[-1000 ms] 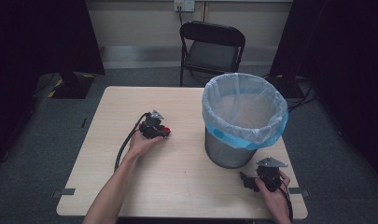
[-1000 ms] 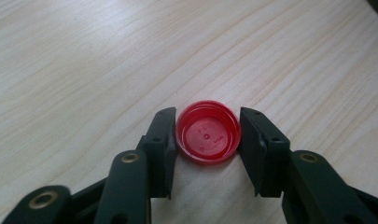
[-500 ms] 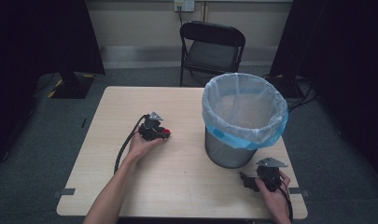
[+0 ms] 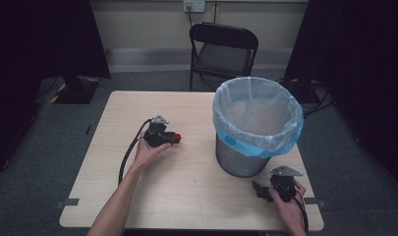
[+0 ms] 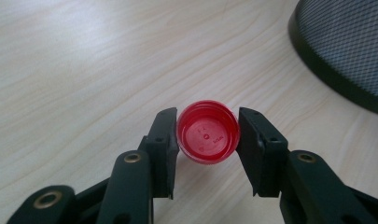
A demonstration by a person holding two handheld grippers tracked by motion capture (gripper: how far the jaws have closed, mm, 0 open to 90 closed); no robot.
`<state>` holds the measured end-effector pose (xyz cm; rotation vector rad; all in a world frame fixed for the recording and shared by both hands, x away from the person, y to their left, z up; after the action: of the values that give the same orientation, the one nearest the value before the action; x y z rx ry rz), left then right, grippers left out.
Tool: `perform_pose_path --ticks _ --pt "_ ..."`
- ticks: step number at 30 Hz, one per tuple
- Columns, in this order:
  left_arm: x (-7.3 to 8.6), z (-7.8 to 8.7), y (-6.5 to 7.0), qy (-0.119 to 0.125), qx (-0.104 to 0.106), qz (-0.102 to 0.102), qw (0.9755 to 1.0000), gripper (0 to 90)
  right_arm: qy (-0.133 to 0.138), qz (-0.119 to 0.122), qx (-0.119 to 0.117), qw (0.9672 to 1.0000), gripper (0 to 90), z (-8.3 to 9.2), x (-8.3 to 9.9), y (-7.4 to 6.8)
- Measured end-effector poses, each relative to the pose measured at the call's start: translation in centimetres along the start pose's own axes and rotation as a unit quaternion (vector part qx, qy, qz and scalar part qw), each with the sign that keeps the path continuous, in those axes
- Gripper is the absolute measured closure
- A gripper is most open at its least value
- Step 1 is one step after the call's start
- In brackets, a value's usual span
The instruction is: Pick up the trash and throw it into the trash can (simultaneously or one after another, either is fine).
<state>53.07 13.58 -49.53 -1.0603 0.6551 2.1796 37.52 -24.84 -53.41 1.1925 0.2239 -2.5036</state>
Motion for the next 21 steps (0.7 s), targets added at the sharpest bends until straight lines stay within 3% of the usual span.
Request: perform_pose_path --ticks 7,14,21 --pt "-1.3 1.9 0.5 0.031 0.012 0.001 0.9995 59.2 0.000 -0.001 0.000 1.0000 9.2 0.0 0.0 0.0" --pt "-2.1 3.0 1.0 0.057 0.034 0.019 0.9976 59.2 0.000 -0.001 0.000 1.0000 9.2 0.0 0.0 0.0" --pt "-2.8 4.1 1.7 0.076 0.041 0.015 0.9962 59.2 0.000 -0.001 0.000 1.0000 9.2 0.0 0.0 0.0"
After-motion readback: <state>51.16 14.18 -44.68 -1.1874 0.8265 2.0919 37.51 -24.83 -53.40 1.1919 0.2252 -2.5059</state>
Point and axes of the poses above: each handheld gripper's, and its own axes: z roughly backward along the jaws, x roughly out of its underside, y roughly to its right, the point moved 5 cm from there along -z, roughly forward along the jaws, and after that the axes turned 4 degrees about y, right-handed, at the moved point
